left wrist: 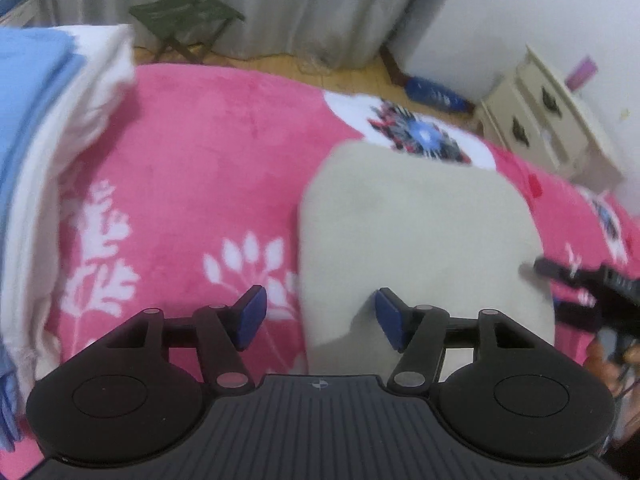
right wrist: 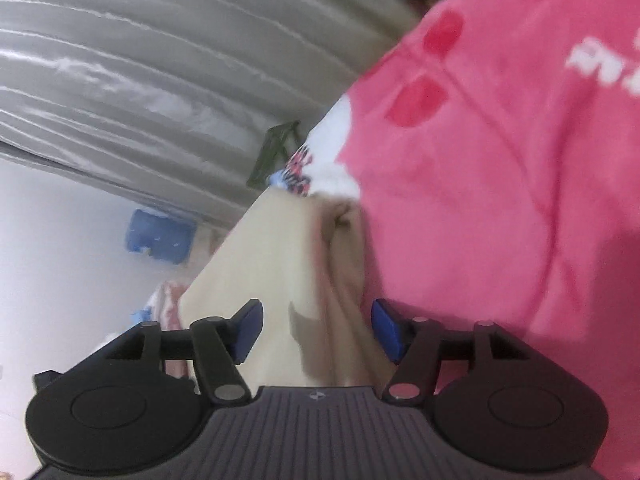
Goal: Fold clothes
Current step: 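Grasp the folded beige hoodie edge with both tools, then lift the folded hoodie with both tools and carry it toward the clothes stack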
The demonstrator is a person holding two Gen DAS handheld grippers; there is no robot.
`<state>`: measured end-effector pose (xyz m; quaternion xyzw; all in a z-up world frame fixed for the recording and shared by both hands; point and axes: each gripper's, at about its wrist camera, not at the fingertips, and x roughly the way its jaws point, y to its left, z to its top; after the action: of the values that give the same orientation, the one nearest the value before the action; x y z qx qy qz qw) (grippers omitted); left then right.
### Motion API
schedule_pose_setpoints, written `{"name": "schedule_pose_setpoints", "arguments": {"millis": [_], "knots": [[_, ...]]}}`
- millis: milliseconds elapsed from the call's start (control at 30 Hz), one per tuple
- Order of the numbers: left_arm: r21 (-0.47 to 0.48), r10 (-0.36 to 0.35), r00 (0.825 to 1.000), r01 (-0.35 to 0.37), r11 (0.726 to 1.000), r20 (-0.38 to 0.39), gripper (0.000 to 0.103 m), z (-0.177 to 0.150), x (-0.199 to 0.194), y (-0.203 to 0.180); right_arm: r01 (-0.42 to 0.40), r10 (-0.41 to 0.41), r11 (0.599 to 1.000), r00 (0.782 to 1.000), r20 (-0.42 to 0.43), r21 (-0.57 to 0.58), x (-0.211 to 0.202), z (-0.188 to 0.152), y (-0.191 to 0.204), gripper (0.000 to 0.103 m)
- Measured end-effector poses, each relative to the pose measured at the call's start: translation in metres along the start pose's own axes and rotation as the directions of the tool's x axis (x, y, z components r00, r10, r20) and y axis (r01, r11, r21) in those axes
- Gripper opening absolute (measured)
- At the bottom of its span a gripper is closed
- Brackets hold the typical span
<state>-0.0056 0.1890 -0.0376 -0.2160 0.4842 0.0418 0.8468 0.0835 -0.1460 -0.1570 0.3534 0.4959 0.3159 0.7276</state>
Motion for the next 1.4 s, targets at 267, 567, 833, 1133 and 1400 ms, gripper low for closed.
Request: {"name": "schedule_pose_setpoints", "arguments": {"millis": [267, 567, 833, 1133, 1400], "knots": [[-0.08, -0.214, 0.972, 0.206, 0.975, -0.097, 0.07, -0.007, 0.039, 0.025, -0.049, 0.049, 0.999, 0.997, -0.059, -0.004, 0.013, 0.0, -0.005, 0.072], [-0.074, -0.365, 0.929, 0.36, 0.93, -0.06, 0.072, 0.018, 0.069, 0.032, -0.077, 0.077, 0.997, 0.997, -0.015, -0.019, 0.039, 0.029, -0.001, 0.075], [-0.098, -0.469, 0.876, 0.46, 0.882, -0.114, 0.074, -0.003, 0.066, 0.036, -0.137, 0.108, 0.983, 0.972, -0.208, -0.127, 0.037, -0.01, 0.006, 0.075], [-0.097, -0.439, 0.892, 0.429, 0.898, -0.11, 0.073, 0.013, 0.081, 0.019, -0.159, 0.156, 0.987, 0.977, -0.144, -0.006, 0.076, 0.032, 0.003, 0.063], [-0.062, -0.489, 0.869, 0.486, 0.872, -0.079, 0.051, -0.001, 0.054, 0.027, -0.275, 0.263, 0.959, 0.953, -0.148, -0.068, 0.046, -0.007, 0.019, 0.033]]}}
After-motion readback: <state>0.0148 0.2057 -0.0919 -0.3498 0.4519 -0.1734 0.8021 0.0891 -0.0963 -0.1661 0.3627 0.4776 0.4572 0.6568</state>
